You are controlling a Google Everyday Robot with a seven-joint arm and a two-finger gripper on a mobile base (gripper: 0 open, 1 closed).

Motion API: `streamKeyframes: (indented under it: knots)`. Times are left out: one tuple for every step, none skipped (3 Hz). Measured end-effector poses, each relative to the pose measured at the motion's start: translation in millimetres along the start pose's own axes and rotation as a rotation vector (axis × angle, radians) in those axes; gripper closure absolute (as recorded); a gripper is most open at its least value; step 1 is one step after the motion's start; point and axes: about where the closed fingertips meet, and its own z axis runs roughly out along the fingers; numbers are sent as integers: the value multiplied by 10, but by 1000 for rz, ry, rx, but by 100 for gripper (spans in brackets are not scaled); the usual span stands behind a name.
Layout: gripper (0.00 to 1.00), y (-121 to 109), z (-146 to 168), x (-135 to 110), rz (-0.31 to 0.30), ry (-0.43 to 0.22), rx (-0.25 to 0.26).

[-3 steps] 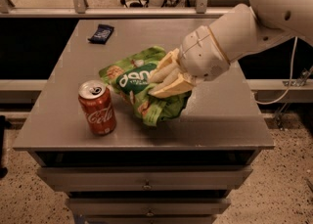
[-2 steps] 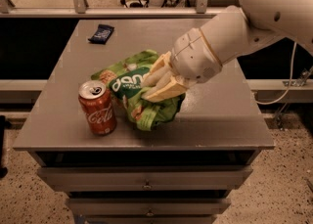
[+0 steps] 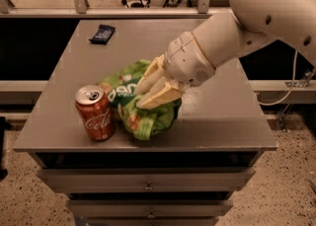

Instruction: Move green rice chip bag near coke can

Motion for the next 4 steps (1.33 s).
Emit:
streamKeyframes:
  knots:
    - [8,4,25,-11,5,-1,0]
    - [0,-53,-28,36,20,8,24]
    - [0,-309,-299,313,87,8,101]
    - [0,-723,-813,799,194,-14,231]
